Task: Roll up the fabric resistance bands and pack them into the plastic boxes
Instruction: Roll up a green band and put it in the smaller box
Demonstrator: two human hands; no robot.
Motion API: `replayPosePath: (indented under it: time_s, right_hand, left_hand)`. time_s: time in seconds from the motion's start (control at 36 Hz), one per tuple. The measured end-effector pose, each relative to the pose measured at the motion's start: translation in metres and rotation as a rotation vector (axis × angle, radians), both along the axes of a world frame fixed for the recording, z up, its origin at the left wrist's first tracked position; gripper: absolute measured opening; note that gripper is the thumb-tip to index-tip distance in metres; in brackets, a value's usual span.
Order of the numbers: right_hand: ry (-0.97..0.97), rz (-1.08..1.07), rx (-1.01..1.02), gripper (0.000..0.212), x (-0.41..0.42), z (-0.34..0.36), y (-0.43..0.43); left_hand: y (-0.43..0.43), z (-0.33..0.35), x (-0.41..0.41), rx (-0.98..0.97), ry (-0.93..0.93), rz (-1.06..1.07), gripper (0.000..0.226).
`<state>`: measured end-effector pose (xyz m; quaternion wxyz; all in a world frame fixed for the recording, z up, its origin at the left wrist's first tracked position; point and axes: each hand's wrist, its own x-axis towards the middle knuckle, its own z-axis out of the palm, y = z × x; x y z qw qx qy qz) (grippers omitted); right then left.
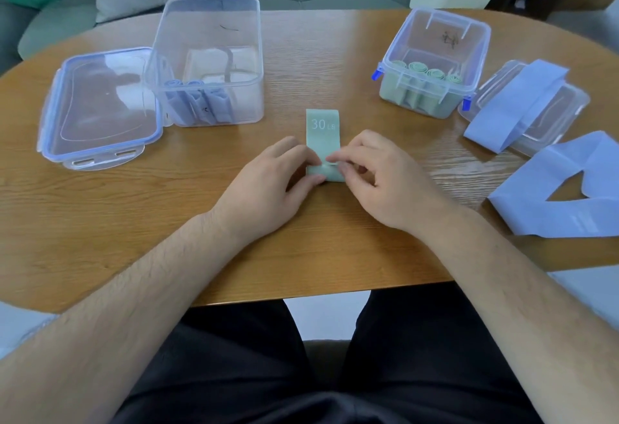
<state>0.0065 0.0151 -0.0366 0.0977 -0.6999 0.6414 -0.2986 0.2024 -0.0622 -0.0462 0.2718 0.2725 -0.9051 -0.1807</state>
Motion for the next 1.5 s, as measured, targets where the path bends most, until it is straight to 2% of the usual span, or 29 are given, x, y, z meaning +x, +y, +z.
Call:
replayPosePath:
  time_s: [0.14,0.25,0.42,0.61,0.81,1.0,1.14,1.25,1.33,1.42,1.5]
  right_hand:
    - [0.004,0.022,-0.098,0.009,0.001,0.0,0.004]
    - [0.057,0.037,-0.066,0.022,-0.007,-0.001,0.001]
    - [0.042,0.013,-0.03,0.021,-0.012,-0.003,-0.009]
    - [0.018,0.016,-0.028,0.022,-0.008,-0.003,-0.016]
    - [0.04,0.003,-0.009,0.02,-0.017,0.0,-0.022]
    - [0.028,0.001,0.018,0.019,-0.02,0.003,-0.035]
    - [0.041,-0.009,-0.021,0.021,-0.016,0.004,-0.038]
    - [0.054,-0.036,-0.026,0.012,-0.015,0.003,-0.039]
    - [0.053,-0.052,-0.035,0.012,-0.016,0.005,-0.044]
    - [0.106,-0.067,-0.034,0.019,-0.016,0.006,-0.047]
    - [0.248,-0.062,-0.022,0.027,-0.012,0.009,-0.047]
  left_hand:
    - [-0.008,-0.001,-0.005,-0.017,0.001,0.001,0.019]
    - [-0.012,-0.001,-0.007,-0.03,-0.019,0.016,0.022]
    - [-0.015,0.005,-0.006,-0.07,-0.066,-0.015,0.032]
    - [-0.024,0.0,-0.008,-0.027,-0.043,0.012,0.02]
    - [-0.025,-0.002,-0.01,-0.046,-0.02,0.026,0.02]
    - [-0.033,-0.001,-0.016,-0.076,-0.052,0.047,0.034]
    - [-0.038,-0.003,-0.019,-0.098,-0.048,0.064,0.034]
    - [-0.038,-0.001,-0.021,-0.137,-0.037,0.072,0.035]
    - [-0.039,0.001,-0.025,-0.19,-0.026,0.057,0.025]
    - [-0.041,0.0,-0.027,-0.229,-0.032,0.069,0.021]
    - [-0.044,-0.002,-0.029,-0.217,-0.034,0.087,0.026]
